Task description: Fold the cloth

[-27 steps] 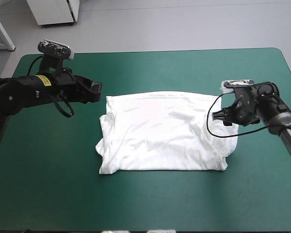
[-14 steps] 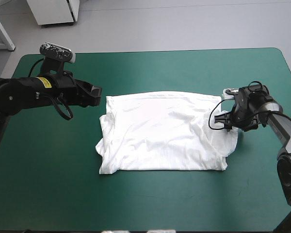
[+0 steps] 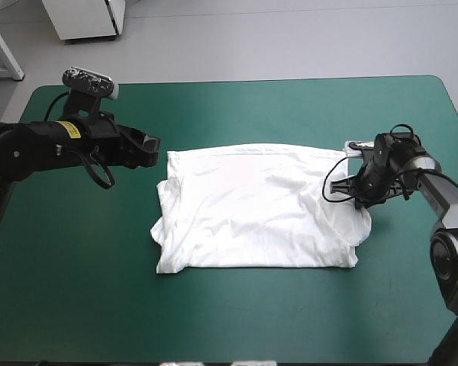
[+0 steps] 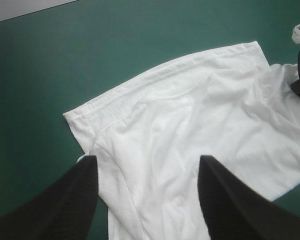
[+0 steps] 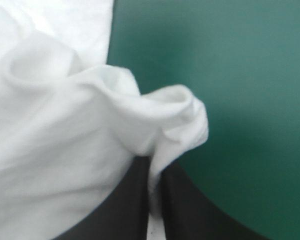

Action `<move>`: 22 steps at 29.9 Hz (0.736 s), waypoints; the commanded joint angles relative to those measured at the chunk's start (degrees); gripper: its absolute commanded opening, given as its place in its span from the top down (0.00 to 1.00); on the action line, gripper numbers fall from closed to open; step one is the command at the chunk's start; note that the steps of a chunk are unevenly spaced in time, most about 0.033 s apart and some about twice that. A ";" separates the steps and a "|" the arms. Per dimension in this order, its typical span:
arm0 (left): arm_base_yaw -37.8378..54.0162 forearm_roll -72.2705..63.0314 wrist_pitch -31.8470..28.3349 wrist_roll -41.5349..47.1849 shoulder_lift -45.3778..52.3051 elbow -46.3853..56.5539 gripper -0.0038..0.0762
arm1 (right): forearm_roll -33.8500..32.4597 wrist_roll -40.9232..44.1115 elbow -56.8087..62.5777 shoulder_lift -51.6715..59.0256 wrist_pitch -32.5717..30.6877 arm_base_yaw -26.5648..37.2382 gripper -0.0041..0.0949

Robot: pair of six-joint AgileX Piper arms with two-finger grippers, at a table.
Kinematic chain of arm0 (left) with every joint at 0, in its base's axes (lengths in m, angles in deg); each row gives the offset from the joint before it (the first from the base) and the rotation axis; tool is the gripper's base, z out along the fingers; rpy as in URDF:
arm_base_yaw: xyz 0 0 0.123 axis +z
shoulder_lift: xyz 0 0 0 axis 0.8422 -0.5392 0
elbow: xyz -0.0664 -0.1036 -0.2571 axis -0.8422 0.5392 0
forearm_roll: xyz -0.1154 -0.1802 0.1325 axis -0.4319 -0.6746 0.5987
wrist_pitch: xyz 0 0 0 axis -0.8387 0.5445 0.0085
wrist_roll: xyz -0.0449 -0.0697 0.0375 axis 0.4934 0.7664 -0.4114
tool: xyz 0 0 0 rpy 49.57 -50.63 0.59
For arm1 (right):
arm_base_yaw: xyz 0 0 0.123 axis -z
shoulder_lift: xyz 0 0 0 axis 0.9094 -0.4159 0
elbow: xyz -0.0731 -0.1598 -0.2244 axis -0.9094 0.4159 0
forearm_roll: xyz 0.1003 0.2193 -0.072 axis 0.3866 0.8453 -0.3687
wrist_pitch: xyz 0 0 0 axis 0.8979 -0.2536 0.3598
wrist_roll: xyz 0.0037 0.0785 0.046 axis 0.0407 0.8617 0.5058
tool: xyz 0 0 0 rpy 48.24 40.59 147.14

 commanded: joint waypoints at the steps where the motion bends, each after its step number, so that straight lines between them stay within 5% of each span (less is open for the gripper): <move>1: -0.24 -1.10 -2.83 0.06 1.13 -1.77 0.41 | 1.15 -1.58 -0.13 -0.41 2.20 0.48 0.97; 10: -0.24 -1.10 -0.47 0.06 1.71 -1.77 0.41 | 1.45 -2.04 -4.50 5.63 -3.32 0.37 0.97; 15: -0.24 -1.21 -0.07 0.06 2.06 -1.77 0.42 | 8.10 -5.79 -7.76 8.84 -6.51 0.24 0.97; 22: -0.24 -1.23 -0.17 0.06 2.16 -1.77 0.42 | 10.06 -6.85 -8.29 8.52 -4.70 -5.39 0.97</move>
